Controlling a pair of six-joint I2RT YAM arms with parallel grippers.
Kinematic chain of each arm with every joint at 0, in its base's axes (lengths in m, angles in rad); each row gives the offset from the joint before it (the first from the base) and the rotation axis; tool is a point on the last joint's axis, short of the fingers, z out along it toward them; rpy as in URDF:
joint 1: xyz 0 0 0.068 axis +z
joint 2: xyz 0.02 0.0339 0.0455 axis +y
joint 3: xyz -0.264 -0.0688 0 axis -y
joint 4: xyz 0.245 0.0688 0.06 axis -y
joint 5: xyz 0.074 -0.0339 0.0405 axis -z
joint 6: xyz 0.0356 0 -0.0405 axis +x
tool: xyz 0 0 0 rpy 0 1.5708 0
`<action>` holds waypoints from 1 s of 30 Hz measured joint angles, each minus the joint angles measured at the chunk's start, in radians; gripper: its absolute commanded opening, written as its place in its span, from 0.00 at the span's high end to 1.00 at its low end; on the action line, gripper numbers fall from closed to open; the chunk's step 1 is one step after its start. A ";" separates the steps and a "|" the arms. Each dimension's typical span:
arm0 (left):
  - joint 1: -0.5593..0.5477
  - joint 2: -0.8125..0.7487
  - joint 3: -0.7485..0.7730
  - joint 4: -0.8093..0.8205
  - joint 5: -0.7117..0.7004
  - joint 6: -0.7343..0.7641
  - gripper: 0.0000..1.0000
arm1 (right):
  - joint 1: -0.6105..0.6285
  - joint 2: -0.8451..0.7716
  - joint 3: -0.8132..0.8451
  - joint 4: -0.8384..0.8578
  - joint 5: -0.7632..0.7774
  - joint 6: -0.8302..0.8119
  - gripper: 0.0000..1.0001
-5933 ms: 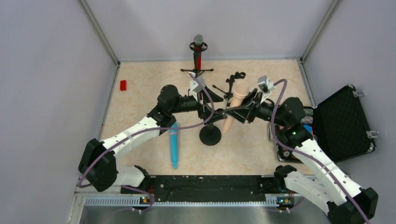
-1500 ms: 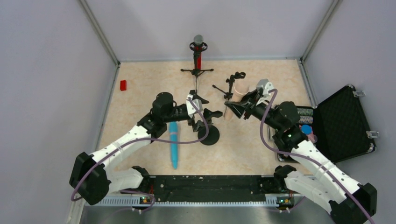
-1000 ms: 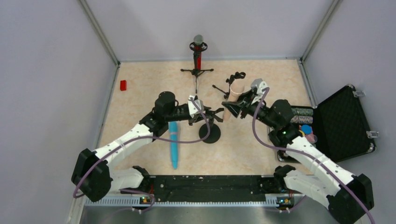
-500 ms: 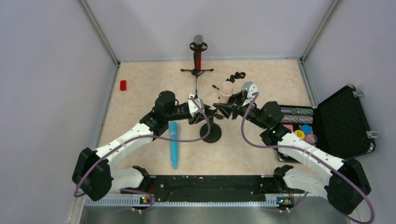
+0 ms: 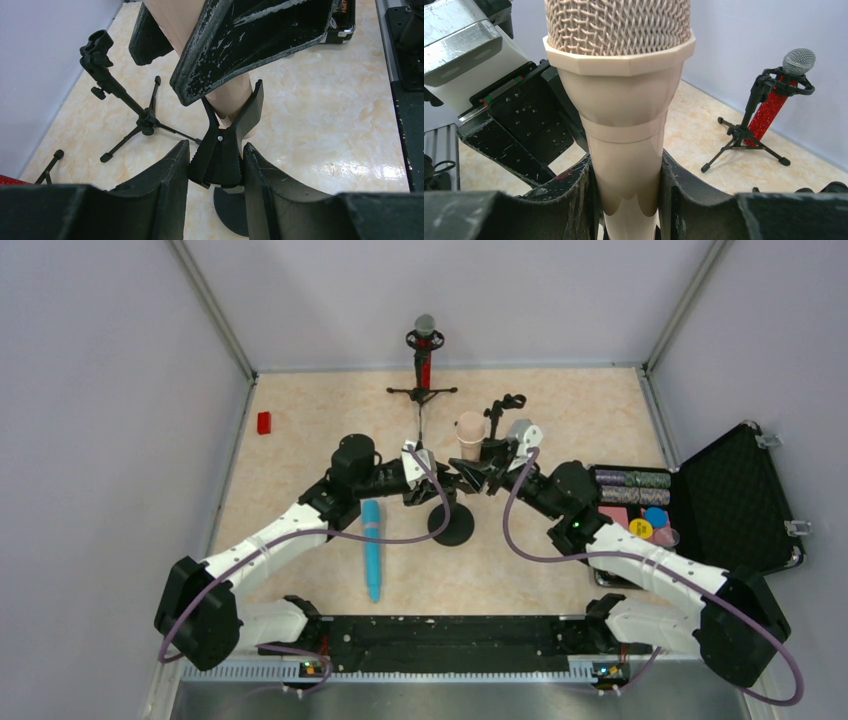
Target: Attach the microphones to the stand
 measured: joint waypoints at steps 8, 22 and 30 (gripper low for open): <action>0.000 0.000 0.000 0.001 -0.002 -0.003 0.90 | 0.025 0.013 0.002 0.011 0.035 -0.042 1.00; -0.001 0.000 0.000 -0.021 0.005 -0.026 0.01 | 0.028 0.013 0.002 0.011 0.045 -0.049 0.72; 0.019 -0.001 -0.002 0.008 0.004 -0.078 0.01 | 0.038 0.008 0.002 -0.034 0.048 -0.034 0.26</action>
